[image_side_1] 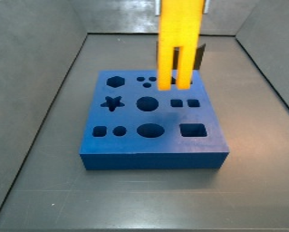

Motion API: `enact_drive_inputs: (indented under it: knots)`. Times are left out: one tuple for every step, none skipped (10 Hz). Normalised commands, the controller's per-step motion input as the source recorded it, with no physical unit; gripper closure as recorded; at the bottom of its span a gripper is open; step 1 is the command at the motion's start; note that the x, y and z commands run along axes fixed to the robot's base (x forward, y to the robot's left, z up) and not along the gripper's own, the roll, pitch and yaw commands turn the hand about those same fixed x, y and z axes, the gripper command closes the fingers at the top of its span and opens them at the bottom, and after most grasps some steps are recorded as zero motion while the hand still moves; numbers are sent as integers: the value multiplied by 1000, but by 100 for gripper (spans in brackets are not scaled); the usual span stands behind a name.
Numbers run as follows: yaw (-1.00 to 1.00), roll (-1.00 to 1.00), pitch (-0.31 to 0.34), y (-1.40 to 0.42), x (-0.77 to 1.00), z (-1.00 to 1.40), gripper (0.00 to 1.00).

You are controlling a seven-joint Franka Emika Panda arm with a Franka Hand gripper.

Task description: Insert the double-square object.

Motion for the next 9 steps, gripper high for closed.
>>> enact_drive_inputs:
  knots:
    - [0, 283, 284, 0, 937, -91, 100]
    - [0, 274, 286, 0, 937, -91, 100]
    - [0, 256, 270, 0, 951, -63, 100]
    - [0, 156, 230, -14, 997, -14, 100]
    - [0, 47, 144, -89, 1000, -160, 100]
    - [0, 14, 110, -83, 1000, -209, 100]
    - [0, 14, 100, -94, 1000, -200, 100]
    - [0, 47, 123, -51, 1000, -231, 100]
    - [0, 67, 140, -17, 1000, -263, 100]
